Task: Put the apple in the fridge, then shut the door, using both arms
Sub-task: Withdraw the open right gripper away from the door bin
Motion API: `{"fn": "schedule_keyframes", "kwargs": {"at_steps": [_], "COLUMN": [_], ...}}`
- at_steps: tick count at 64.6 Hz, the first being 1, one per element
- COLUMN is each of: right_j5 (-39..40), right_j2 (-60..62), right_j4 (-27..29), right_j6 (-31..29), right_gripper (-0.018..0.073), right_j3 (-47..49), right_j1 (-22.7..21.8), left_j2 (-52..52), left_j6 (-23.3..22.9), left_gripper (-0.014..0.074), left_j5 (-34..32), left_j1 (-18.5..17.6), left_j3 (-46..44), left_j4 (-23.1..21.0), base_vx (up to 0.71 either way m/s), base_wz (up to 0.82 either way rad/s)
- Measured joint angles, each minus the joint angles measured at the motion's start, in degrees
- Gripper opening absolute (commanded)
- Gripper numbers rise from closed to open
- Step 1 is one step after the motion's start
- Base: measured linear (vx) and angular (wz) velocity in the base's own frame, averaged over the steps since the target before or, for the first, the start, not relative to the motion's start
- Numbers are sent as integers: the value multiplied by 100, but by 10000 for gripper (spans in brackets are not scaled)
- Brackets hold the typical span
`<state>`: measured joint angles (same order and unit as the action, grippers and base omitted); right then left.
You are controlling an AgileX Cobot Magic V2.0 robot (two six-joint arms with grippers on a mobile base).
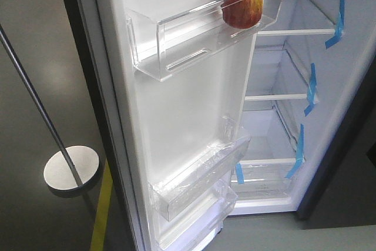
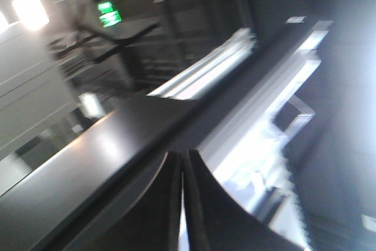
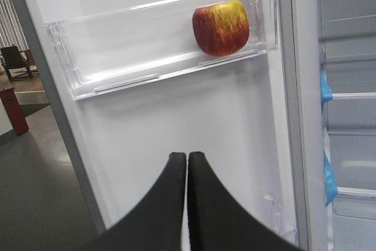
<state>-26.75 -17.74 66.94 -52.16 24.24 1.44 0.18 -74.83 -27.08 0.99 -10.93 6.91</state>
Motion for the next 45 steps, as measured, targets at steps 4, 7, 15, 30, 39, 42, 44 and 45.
{"fn": "schedule_keyframes", "kwargs": {"at_steps": [4, 7, 15, 30, 39, 42, 44, 45], "right_j5": [38, 84, 135, 135, 135, 135, 135, 135], "right_j2": [0, 0, 0, 0, 0, 0, 0, 0], "right_j4": [58, 83, 101, 106, 106, 106, 106, 106], "right_j6": [0, 0, 0, 2, 7, 7, 7, 7], "right_gripper": [-3, -3, -3, -3, -3, -3, -3, -3], "right_j3": [0, 0, 0, 0, 0, 0, 0, 0], "right_j1": [0, 0, 0, 0, 0, 0, 0, 0], "left_j2": [222, 459, 1236, 3177, 4493, 4904, 5192, 5306], "left_j6": [-50, -71, -93, -110, -229, -342, -477, -521], "left_gripper": [-6, -6, -6, 4, 38, 54, 71, 79], "left_j5": [-6, -6, -26, -82, -408, -572, -691, -744], "left_j1": [0, 0, 0, 0, 0, 0, 0, 0], "left_j3": [-460, -817, -1748, -3121, -3751, -3942, -4072, -4121], "left_j4": [295, 495, 1143, 1798, 2177, 2260, 2301, 2301], "base_vx": [0, 0, 0, 0, 0, 0, 0, 0], "base_wz": [0, 0, 0, 0, 0, 0, 0, 0]}}
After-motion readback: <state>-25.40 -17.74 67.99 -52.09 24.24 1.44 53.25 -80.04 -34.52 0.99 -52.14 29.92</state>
